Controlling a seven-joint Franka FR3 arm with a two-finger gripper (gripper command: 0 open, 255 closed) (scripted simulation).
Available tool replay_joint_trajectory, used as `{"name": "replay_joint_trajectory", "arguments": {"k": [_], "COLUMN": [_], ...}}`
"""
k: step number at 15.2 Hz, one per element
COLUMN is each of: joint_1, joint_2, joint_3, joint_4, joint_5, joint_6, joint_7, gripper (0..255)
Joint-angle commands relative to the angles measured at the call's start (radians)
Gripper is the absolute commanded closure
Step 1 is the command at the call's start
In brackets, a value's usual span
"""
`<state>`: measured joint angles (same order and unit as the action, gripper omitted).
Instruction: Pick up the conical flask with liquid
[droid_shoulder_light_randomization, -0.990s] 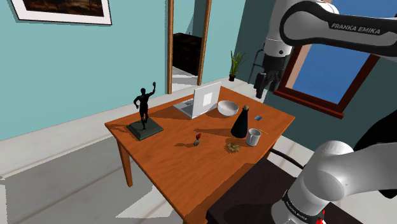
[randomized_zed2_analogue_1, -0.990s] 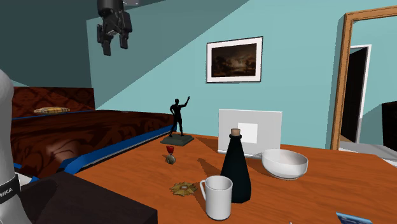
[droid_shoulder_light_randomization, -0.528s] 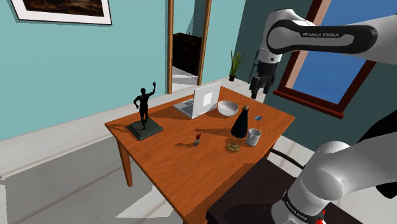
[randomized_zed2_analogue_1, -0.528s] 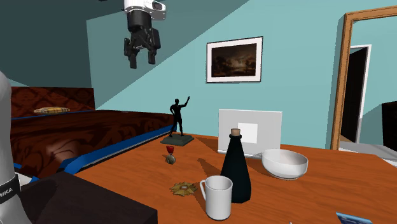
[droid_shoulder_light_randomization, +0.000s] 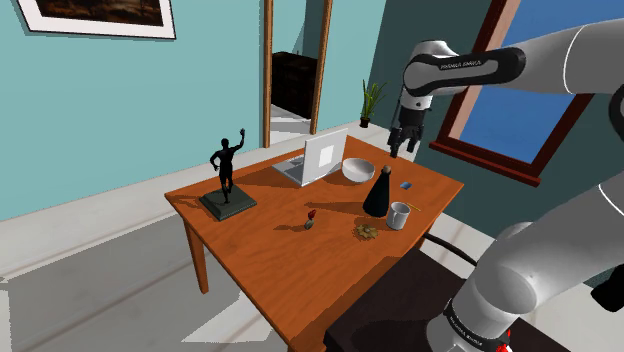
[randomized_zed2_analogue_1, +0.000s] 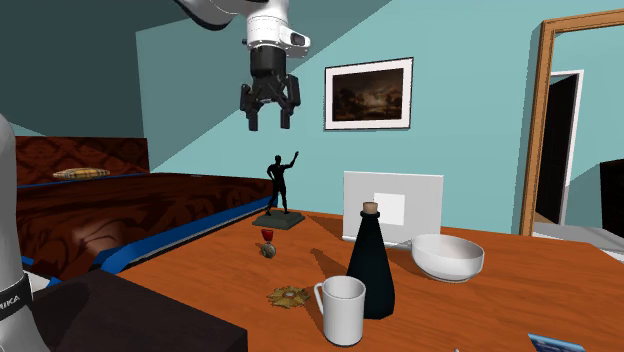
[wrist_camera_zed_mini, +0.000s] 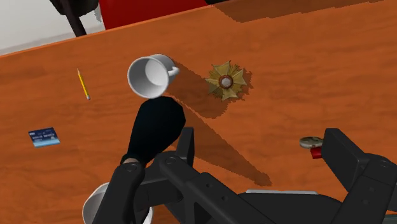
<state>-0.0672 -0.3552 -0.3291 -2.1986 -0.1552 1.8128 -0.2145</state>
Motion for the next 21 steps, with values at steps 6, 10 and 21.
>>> {"name": "replay_joint_trajectory", "arguments": {"k": [6, 10, 21], "joint_1": [-0.017, -0.046, -0.236], "joint_2": [0.26, 0.427, 0.909], "joint_3": [-0.107, -0.146, -0.126], "joint_4": [0.136, 0.244, 0.673], "joint_5": [0.103, 0.197, 0.446], "joint_6": [0.097, 0.124, 0.069], "joint_7": [-0.149, -0.247, -0.442], "gripper": [0, 0, 0]}}
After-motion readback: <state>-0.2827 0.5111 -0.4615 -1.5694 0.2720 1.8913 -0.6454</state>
